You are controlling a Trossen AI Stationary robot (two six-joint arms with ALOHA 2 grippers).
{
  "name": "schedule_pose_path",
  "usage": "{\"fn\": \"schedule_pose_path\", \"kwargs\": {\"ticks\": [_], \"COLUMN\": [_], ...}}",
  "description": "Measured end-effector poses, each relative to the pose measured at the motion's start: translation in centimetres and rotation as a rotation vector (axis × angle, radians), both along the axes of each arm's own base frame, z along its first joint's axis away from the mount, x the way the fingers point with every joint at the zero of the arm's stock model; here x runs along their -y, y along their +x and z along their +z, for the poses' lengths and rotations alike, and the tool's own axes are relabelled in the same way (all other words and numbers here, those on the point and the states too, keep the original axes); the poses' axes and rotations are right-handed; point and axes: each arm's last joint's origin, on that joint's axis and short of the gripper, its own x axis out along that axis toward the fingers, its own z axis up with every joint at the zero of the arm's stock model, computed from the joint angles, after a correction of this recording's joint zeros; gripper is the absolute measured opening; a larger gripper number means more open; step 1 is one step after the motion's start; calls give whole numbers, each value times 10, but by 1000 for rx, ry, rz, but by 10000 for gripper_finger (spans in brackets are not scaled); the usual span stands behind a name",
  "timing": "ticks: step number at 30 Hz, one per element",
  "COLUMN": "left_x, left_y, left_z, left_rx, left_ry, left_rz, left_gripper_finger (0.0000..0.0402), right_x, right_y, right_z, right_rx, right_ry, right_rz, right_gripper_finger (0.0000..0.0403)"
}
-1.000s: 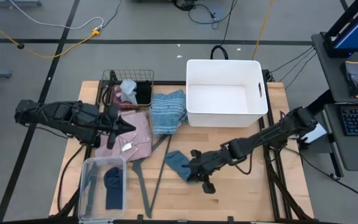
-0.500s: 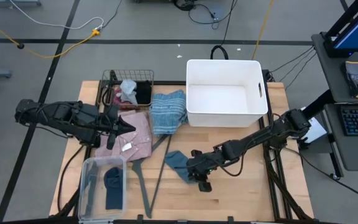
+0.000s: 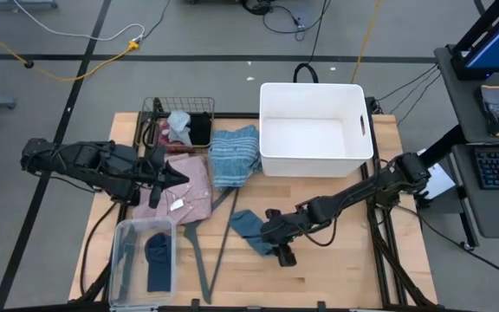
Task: Pick & Place Cloths
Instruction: Put the blue sock into the transparent bin
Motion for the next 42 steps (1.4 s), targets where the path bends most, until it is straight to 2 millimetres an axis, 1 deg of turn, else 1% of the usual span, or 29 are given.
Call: {"fn": "schedule_pose_path", "kwargs": {"ticks": [4,7,9,13,16,19,22,25,29,32,36,42], "left_x": [0,0,-1,-1,-1,-1,-1,-1,-1,-1,-1,-1], "left_y": [0,0,0,0,0,0,0,0,0,0,0,0], "left_z": [0,0,0,0,0,0,0,0,0,0,0,0], "left_rx": [0,1,2,2,2,2,2,2,2,2,2,2], "left_ry": [0,5,10,11,10,10,6,6,5,3,4,4], "left_rz": [0,12,22,23,23,23,25,25,26,26,26,26], "left_gripper_finger": [3,13,19,18,10,2,7,17,19,11,2,18], "right_x": [2,3,4,6,7,6,7,7,9,10,11,13], "right_y": [-1,2,0,3,2,7,4,7,6,6,2,-4], "right_z": [-9,-11,-14,-15,-20,-26,-33,-29,-31,-31,-37,-46], "right_rx": [-33,-21,-40,-26,-54,-47,-86,-58,-82,-82,-110,-172], "right_ry": [-65,-83,-111,-115,-126,-122,-137,-129,-127,-115,-118,-66], "right_rz": [-11,-17,-18,-12,-9,-12,-10,-16,-34,-47,-51,-140], "right_gripper_finger": [210,210,210,210,210,210,210,204,180,150,108,39]}}
